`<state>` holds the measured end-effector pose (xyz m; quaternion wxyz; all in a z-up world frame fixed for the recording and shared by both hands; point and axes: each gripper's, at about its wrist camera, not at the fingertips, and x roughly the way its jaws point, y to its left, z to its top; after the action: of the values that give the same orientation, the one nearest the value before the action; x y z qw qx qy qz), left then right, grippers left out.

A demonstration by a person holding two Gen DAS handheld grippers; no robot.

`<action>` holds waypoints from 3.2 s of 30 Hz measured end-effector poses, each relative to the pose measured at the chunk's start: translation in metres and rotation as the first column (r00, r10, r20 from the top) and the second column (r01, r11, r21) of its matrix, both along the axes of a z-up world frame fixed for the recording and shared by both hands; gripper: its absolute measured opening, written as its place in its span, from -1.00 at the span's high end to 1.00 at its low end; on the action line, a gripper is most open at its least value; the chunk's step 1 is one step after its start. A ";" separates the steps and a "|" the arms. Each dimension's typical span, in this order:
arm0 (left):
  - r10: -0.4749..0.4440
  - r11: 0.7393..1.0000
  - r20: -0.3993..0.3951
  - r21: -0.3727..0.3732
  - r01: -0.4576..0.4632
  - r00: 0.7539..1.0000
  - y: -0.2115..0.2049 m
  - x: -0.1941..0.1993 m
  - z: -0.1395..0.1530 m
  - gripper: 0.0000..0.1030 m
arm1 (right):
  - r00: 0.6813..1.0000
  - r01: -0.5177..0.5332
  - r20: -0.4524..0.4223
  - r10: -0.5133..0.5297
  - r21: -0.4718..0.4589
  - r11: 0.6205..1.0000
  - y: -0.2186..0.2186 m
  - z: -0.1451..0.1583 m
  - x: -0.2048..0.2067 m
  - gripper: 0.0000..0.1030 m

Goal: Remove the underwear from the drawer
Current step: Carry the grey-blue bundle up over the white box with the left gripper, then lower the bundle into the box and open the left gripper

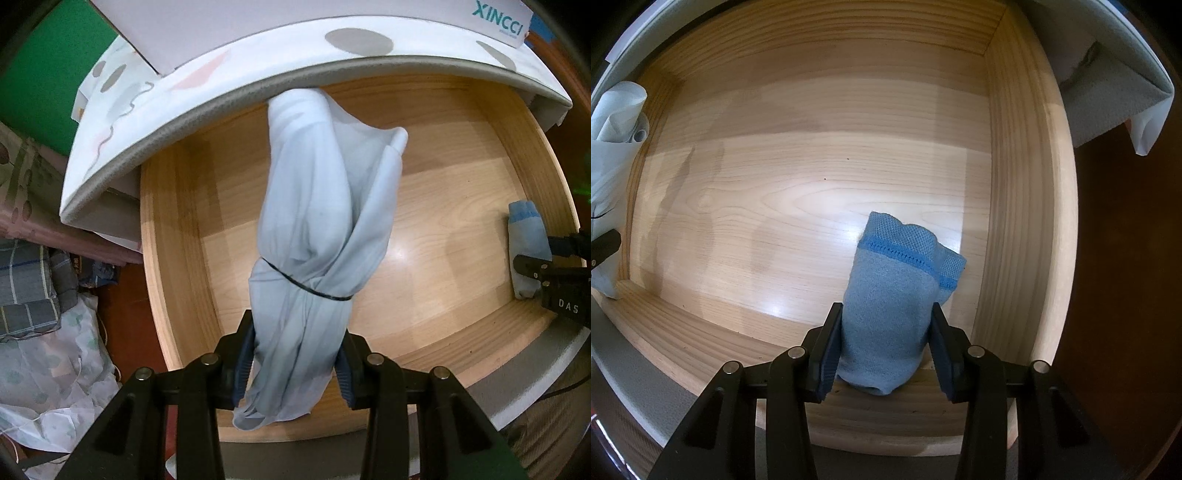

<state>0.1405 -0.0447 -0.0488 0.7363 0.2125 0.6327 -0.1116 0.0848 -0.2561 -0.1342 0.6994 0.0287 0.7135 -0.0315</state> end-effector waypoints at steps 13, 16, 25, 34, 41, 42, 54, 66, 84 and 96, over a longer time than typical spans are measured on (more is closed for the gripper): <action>-0.069 0.998 0.047 0.014 0.068 0.997 -0.011 -0.016 0.021 0.25 | 1.000 -0.003 -0.002 0.003 -0.001 1.000 0.001 -0.001 0.000 0.22; -0.090 0.996 0.055 0.017 0.090 0.994 -0.013 -0.021 0.028 0.25 | 1.000 -0.003 -0.001 0.003 0.000 1.000 0.001 -0.001 0.000 0.21; -0.144 0.990 0.096 0.015 0.143 0.985 -0.021 -0.037 0.048 0.25 | 1.000 -0.004 -0.001 0.004 0.000 1.000 0.000 -0.001 0.001 0.21; -0.187 0.982 0.143 -0.003 0.189 0.972 -0.030 -0.053 0.072 0.25 | 1.000 -0.003 -0.001 0.003 0.000 1.000 0.000 -0.002 0.000 0.21; -0.180 0.979 0.191 -0.060 0.195 0.965 -0.034 -0.059 0.101 0.25 | 1.000 -0.003 -0.002 0.003 0.000 1.000 0.000 -0.002 0.000 0.21; -0.179 0.978 0.200 -0.069 0.196 0.963 -0.034 -0.060 0.106 0.25 | 1.000 -0.003 -0.002 0.003 0.000 1.000 0.001 -0.002 0.000 0.21; -0.079 0.962 0.312 -0.226 0.155 0.947 -0.019 -0.043 0.192 0.25 | 1.000 -0.001 -0.001 0.001 0.000 1.000 0.000 -0.002 0.000 0.21; 0.149 0.942 0.428 -0.335 0.004 0.891 0.006 0.031 0.261 0.25 | 1.000 -0.001 -0.001 0.001 0.000 1.000 0.000 -0.002 0.000 0.21; 0.260 0.915 0.337 -0.386 -0.119 0.905 -0.016 0.152 0.234 0.24 | 1.000 -0.001 -0.001 0.001 0.001 1.000 0.002 -0.003 0.000 0.21; 0.219 0.938 0.279 -0.324 -0.123 0.935 -0.039 0.167 0.182 0.14 | 1.000 -0.002 -0.001 0.002 0.000 1.000 0.004 -0.004 0.000 0.21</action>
<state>0.3071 -0.0838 0.1327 0.8573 0.0559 0.5005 -0.1066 0.0846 -0.2517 -0.1379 0.6989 0.0277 0.7140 -0.0308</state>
